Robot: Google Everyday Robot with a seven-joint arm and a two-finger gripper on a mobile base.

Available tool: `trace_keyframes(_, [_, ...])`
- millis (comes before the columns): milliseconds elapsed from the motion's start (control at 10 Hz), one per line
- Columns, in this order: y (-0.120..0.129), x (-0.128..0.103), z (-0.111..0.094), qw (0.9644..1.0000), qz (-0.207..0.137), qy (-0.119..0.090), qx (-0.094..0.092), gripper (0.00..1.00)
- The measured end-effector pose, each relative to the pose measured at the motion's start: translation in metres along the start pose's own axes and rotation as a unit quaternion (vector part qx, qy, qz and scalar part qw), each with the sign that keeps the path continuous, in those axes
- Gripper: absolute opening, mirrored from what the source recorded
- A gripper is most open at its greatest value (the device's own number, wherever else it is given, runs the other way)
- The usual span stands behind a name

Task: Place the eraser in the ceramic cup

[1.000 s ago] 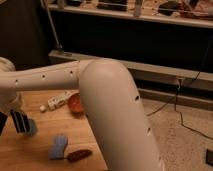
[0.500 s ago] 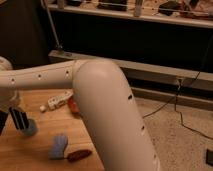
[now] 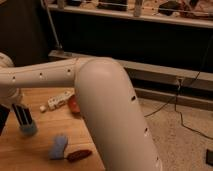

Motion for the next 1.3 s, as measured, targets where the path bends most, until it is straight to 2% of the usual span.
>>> trace_keyframes(600, [0.006, -0.015, 0.005, 0.9998, -0.004, -0.012, -0.016, 0.0])
trace_keyframes(1300, [-0.001, -0.018, 0.012, 0.9995, 0.004, -0.026, -0.017, 0.0])
